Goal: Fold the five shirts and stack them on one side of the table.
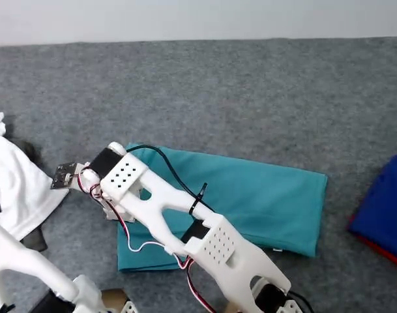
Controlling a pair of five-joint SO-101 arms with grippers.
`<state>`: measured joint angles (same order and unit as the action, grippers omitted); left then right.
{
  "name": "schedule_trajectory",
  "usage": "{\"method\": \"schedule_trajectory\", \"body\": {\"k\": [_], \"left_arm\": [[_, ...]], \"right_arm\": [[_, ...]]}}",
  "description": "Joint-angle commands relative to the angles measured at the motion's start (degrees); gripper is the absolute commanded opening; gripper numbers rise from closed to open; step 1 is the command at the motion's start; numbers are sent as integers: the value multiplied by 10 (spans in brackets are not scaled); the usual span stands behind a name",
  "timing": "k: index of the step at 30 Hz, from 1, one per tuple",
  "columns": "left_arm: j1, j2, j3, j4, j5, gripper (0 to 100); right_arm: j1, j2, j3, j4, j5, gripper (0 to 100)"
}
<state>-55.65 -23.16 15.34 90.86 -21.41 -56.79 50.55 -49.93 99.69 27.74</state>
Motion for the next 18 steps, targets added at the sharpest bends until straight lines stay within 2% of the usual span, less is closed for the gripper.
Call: {"method": "schedule_trajectory", "body": {"k": [1,18], "left_arm": [[6,-17,-2,-11,-5,108],[6,-17,-2,-11,-5,108]], "right_arm": [[25,-48,-36,8,-2,10],[83,-96,-36,7,-4,10]]}}
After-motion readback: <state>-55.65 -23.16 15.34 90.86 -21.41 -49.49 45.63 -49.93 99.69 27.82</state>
